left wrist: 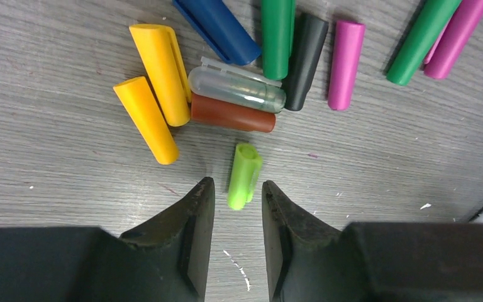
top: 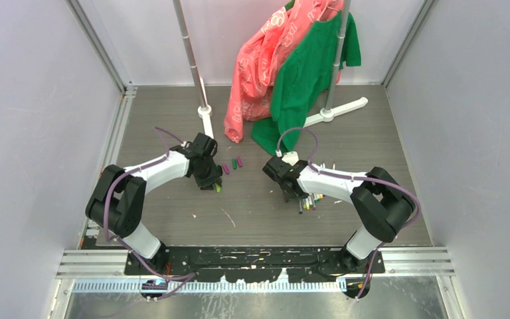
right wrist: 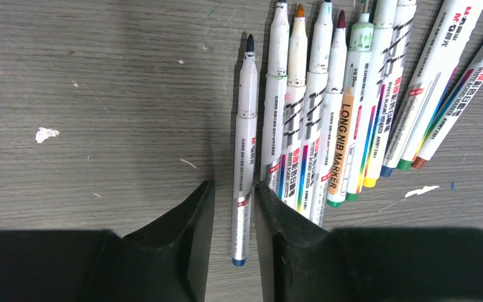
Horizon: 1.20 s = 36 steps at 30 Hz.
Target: Open the pen caps
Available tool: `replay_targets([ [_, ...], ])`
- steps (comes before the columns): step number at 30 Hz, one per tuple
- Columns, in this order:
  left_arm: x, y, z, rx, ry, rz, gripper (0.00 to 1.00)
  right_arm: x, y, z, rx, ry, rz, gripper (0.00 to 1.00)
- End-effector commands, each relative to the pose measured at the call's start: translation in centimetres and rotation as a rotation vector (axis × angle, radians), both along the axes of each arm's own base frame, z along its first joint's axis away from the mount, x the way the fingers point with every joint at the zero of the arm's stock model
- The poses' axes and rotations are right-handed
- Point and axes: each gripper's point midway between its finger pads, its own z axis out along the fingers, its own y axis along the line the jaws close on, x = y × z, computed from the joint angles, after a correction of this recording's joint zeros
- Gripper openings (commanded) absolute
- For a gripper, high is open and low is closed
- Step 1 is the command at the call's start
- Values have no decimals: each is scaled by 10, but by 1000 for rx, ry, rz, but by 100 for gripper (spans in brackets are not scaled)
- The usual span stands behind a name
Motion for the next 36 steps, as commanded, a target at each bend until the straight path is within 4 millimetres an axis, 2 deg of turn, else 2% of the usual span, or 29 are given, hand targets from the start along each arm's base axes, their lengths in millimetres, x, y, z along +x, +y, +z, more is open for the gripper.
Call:
replay_targets([
  [1,12,-2,11,9,-35,19,35,4,4,-1,9,4,-14,37],
  [6,11,-1,17,10,-41,26,38,7,5,5,23,-10,-11,38],
  [13,8,1,39,-7,-80,29,44,17,15,35,77,-67,1,40],
  [18,0,2,66,-22,-135,23,49,27,24,71,140,-135,19,43],
  [24,-1,19,121,-1,-291,48,56,41,23,126,194,-282,2,45],
  [27,3,32,145,35,-377,71,57,52,8,151,158,-392,-39,49],
  [30,6,45,158,86,-424,95,57,62,-17,167,95,-478,-101,53],
  [36,13,78,164,241,-490,144,58,79,-81,174,-28,-549,-289,58],
])
